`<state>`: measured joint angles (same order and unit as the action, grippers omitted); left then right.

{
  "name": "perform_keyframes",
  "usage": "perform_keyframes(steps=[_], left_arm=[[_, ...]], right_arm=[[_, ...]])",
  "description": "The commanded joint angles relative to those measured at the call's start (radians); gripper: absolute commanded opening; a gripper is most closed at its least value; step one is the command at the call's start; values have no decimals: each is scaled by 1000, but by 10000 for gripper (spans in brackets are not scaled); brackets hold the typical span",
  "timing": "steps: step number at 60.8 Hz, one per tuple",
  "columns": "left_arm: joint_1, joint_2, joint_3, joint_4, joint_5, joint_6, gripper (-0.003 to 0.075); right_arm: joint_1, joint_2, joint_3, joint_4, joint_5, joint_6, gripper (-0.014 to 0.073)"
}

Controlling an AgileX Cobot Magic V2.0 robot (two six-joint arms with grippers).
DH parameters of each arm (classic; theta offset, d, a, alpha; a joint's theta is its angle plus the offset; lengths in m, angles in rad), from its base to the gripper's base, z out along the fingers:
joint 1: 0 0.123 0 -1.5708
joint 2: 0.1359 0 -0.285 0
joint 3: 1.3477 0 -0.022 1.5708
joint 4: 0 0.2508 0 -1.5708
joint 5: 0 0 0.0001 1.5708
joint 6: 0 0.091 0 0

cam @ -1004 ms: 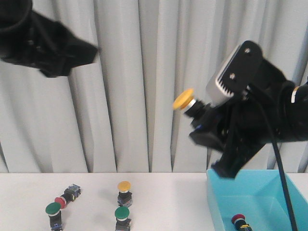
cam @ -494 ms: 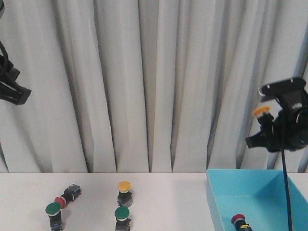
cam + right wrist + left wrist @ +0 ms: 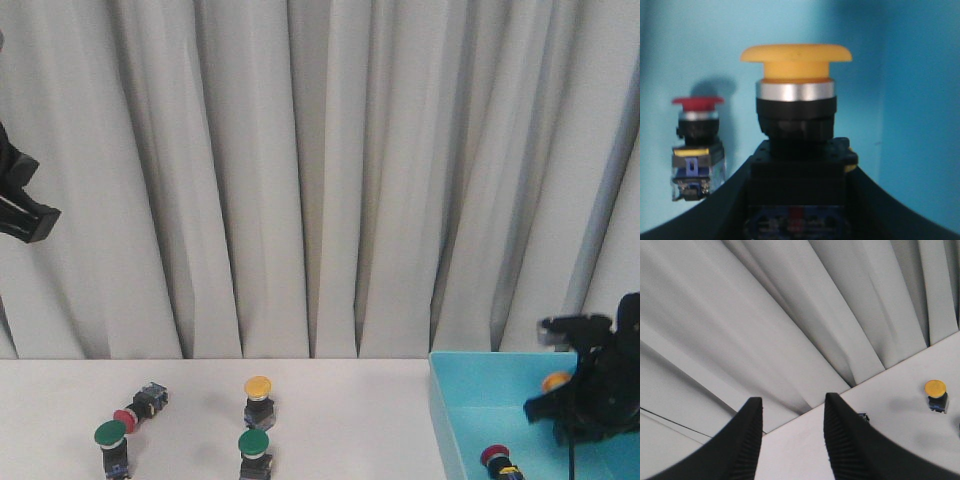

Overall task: Pick red and yellow buttons and place in box
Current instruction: 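Lower the right gripper with the yellow button into the blue box, then open the right gripper and lift it out of the box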

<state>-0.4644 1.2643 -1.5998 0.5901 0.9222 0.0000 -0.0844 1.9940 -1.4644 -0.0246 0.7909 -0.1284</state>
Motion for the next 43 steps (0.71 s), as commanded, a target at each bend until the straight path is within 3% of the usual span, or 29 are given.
perform_keyframes(steps=[1,16,36,43], left_arm=[[3,-27,-21,28,-54,-13,283],[2,-27,-21,28,-42,-13,283],[2,-27,-21,28,-23,-13,283],[2,-27,-21,28,-21,-13,283]], right_arm=[[-4,0,-26,25,10,-25,13],[-4,85,-26,42,87,-81,87],[-4,85,-26,48,75,-99,462],[-4,50,-26,53,62,-102,503]])
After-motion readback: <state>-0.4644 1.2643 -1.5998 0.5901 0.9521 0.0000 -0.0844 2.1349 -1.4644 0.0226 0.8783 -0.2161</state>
